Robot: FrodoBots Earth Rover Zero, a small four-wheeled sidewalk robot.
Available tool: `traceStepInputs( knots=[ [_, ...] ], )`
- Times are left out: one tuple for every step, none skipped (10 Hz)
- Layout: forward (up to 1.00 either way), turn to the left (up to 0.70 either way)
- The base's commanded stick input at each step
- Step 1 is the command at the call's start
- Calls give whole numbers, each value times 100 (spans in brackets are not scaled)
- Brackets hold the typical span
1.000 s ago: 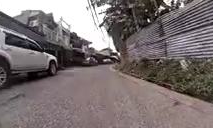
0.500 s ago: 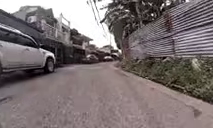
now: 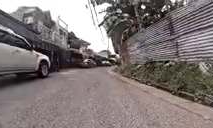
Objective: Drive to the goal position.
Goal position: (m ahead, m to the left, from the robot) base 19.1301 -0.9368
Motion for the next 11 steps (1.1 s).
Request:
traceStepInputs(
  knots=[
    [70, 1],
    [70, 1],
    [70, 1],
    [70, 1],
    [70, 1],
    [70, 1],
    [70, 1],
    [70, 1],
    [70, 1],
    [70, 1],
    [70, 1]
  ],
)
